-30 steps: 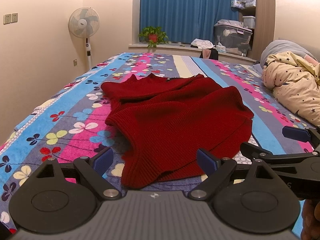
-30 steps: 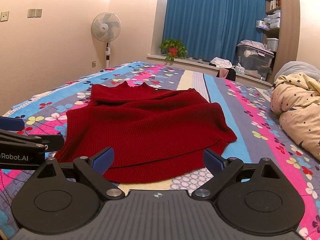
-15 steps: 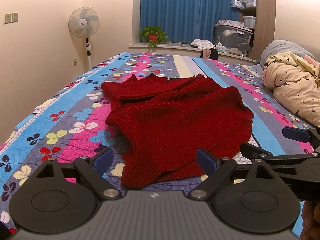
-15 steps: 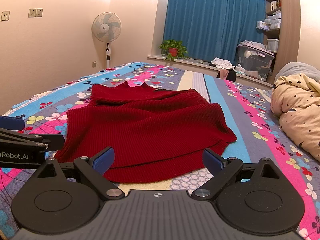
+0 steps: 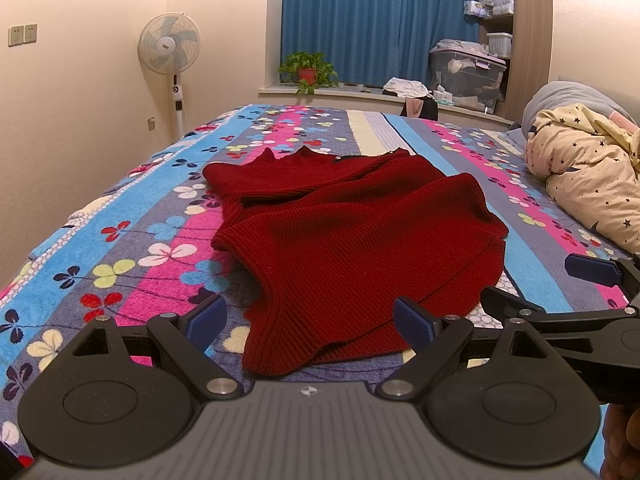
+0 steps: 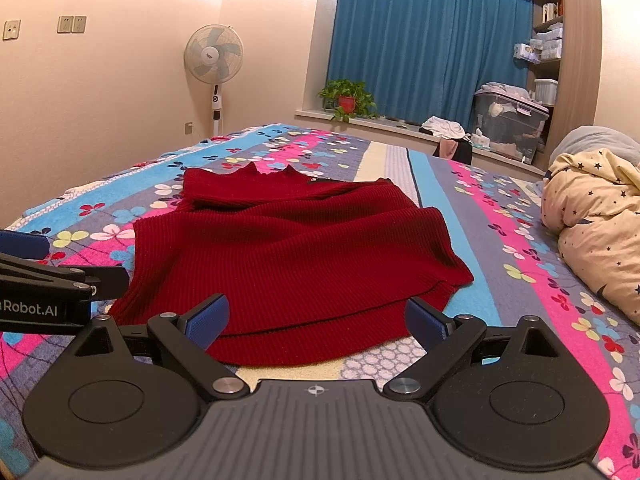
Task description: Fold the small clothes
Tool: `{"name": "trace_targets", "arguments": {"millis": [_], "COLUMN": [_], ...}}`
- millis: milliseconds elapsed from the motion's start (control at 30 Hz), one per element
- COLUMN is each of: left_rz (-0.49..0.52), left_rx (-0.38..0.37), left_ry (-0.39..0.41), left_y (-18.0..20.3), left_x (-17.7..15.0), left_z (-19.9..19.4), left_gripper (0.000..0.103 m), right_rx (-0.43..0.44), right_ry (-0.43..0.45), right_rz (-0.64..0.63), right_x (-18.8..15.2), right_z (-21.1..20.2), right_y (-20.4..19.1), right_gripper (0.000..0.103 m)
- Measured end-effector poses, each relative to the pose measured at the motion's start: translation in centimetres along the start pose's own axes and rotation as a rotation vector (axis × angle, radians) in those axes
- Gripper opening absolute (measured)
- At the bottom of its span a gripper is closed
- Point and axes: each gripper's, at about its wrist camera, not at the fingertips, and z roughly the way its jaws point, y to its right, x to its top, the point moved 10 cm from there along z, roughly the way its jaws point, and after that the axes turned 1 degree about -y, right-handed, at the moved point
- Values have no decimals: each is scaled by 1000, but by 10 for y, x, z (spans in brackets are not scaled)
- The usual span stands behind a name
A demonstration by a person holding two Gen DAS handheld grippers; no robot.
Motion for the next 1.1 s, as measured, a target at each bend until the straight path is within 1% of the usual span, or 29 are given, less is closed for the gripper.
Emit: {"name": "trace_targets", "arguments": {"millis": [900, 967, 1100], "left_rz": [0, -1, -1], "left_rx": [2, 1, 2], "left_ry": [-5, -5, -5], "left_y": [-2, -2, -3], "left_x": [-2, -2, -1], "left_z": [2, 2, 2], "left_gripper": [93, 93, 93], "right_rx": [-1, -2, -1], "right_ry": [2, 7, 18], "right_rz": [-1, -1, 5], "right_x": [1, 1, 2], "right_z": [0, -1, -2], "right_y": [-2, -2, 0], "right_gripper": [94, 93, 84]}}
